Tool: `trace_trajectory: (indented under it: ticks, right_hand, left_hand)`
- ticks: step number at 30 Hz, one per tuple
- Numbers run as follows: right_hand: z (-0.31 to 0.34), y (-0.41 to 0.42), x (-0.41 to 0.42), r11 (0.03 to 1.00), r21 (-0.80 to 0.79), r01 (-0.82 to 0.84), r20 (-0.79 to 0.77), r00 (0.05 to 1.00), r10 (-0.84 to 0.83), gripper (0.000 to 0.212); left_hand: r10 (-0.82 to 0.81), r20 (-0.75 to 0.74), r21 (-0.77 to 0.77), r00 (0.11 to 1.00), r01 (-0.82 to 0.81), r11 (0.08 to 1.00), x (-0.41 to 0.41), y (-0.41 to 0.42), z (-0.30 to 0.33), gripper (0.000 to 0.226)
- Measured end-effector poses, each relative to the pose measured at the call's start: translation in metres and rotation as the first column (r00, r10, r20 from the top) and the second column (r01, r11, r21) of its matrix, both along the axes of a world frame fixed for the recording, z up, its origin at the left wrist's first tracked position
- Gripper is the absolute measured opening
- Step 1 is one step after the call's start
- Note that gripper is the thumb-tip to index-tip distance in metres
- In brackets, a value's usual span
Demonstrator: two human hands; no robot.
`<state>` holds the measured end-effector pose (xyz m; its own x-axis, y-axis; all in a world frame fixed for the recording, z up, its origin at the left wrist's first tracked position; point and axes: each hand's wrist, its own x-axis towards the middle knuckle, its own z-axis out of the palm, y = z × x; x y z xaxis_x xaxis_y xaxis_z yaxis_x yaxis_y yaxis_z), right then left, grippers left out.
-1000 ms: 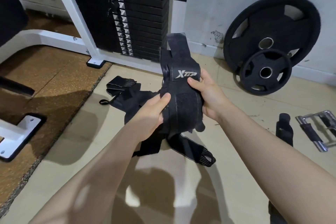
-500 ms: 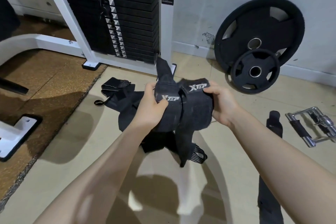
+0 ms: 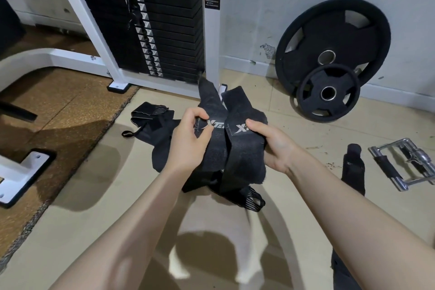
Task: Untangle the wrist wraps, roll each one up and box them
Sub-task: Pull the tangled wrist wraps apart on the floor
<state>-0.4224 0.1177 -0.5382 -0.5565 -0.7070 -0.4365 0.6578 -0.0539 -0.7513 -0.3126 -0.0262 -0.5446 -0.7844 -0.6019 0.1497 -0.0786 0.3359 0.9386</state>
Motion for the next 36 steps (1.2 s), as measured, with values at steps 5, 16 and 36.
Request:
trace_trajectory:
  ticks: [5,16,36]
  right_hand:
    - [0.002,0.0,-0.001,1.0,0.03,0.005,-0.037,0.999,-0.004,0.022]
    - [0.004,0.0,-0.013,0.988,-0.072,0.137,-0.085,0.986,-0.143,0.037]
    - [0.064,0.015,-0.033,0.999,0.045,0.026,-0.331,0.944,-0.009,0.018]
  left_hand:
    - [-0.071,-0.007,0.228,0.997,0.07,0.971,0.007,0.003,0.004,0.035]
    - [-0.252,0.002,0.263,0.968,0.243,0.934,0.018,0.011,-0.009,0.078]
    - [-0.207,-0.036,0.003,0.978,0.207,0.978,-0.046,-0.03,0.071,0.068]
